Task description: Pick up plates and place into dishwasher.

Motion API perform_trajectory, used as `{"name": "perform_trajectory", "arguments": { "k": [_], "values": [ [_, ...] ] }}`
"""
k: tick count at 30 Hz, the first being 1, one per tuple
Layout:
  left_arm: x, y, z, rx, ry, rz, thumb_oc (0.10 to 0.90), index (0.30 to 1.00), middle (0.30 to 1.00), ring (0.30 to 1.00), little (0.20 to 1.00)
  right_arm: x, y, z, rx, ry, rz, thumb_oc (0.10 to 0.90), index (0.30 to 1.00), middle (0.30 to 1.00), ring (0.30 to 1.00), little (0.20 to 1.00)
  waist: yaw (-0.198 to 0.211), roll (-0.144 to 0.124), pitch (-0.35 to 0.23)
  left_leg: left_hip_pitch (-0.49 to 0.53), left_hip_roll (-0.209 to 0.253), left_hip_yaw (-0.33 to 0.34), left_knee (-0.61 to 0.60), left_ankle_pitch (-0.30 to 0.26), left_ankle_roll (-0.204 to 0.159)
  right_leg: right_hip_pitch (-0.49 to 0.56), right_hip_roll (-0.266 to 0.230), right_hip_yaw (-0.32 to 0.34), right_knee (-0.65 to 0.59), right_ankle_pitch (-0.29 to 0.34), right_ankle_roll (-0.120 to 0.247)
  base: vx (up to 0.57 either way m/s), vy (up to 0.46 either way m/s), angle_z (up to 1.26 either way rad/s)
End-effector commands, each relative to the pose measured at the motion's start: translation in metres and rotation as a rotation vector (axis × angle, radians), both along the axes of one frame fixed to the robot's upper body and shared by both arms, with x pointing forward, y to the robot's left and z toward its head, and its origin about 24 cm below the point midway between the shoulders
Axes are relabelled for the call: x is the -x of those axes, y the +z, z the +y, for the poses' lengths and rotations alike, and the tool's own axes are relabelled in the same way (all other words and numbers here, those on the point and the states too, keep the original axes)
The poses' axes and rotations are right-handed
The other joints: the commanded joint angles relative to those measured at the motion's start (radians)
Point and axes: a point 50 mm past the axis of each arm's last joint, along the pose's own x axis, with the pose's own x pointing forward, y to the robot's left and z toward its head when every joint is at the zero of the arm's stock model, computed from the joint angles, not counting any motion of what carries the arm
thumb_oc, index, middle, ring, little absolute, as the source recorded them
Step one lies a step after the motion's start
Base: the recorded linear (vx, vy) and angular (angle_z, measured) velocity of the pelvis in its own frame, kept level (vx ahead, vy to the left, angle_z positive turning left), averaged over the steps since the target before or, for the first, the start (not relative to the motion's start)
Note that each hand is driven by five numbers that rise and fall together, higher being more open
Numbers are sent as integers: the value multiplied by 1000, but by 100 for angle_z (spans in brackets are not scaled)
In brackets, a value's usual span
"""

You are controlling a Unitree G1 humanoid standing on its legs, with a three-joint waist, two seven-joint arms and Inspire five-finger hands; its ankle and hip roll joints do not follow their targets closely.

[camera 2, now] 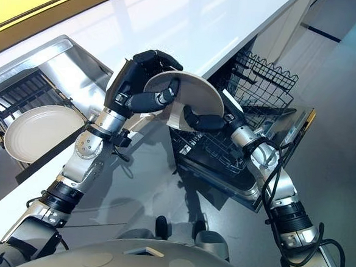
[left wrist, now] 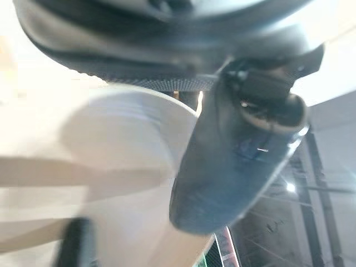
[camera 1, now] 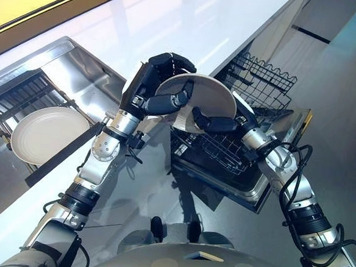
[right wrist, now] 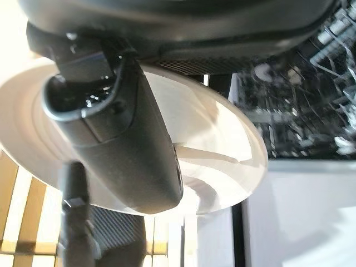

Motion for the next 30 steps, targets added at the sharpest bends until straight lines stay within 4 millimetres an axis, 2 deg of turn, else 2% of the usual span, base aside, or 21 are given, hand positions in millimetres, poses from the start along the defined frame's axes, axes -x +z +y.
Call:
{"name": "perform_trajectory", "arguments": {
  "k": [1,5,7,12,15,16,19,24,30],
  "values": [
    [-9,20,7,24,134,-102,800,900,900,900,900,-5,116,-26,-300,-217,-599,100,300,300,300,200,24,21,-76,36,-3,-20,10,-136,-9,-32,41,-47,130,-132,33,27,-18,3],
    [-15,36,31,-30,280,-149,800,900,900,900,900,-1,127,-48,-255,-444,-736,100,300,300,300,200,30,28,-79,35,-5,-33,10,-135,-11,-26,41,-54,127,-138,30,5,-3,1],
    [-19,53,55,-95,376,-182,800,900,900,900,900,1,128,-71,-155,-603,-777,100,300,300,300,200,32,34,-81,36,-5,-39,10,-134,-15,-22,41,-59,126,-142,29,25,-15,4],
    [-21,77,96,-152,516,-202,800,900,900,900,900,1,122,-117,33,-857,-742,100,300,300,300,200,38,42,-82,39,-5,-50,8,-131,-20,-16,40,-70,128,-151,27,32,-26,8],
    [-19,88,121,-166,609,-216,800,900,900,900,900,0,113,-154,157,-1039,-657,100,300,300,300,200,52,46,-80,40,-4,-62,7,-127,-27,-12,37,-86,144,-165,24,64,-33,14],
    [-18,88,121,-166,612,-216,800,900,900,900,900,0,114,-155,162,-1046,-655,100,300,300,300,200,51,47,-79,41,-4,-64,7,-127,-27,-12,37,-87,145,-166,24,74,-33,9],
    [-17,94,135,-203,670,-227,800,900,900,900,900,-2,107,-179,234,-1144,-561,100,300,300,300,200,65,53,-75,39,-4,-78,7,-123,-35,-14,31,-105,165,-179,21,71,-28,15],
    [-16,106,153,-274,764,-243,800,900,900,900,900,-7,104,-198,351,-1168,-452,100,300,300,300,200,82,68,-56,30,-5,-106,14,-110,-47,-32,16,-135,226,-209,13,88,-32,21],
    [-10,116,178,-233,860,-251,800,900,900,900,900,-7,115,-219,528,-1164,-391,100,300,300,300,200,107,98,-3,-39,-13,-147,64,-93,-68,-101,-11,-162,340,-250,-6,15,8,24]
  ]
}}
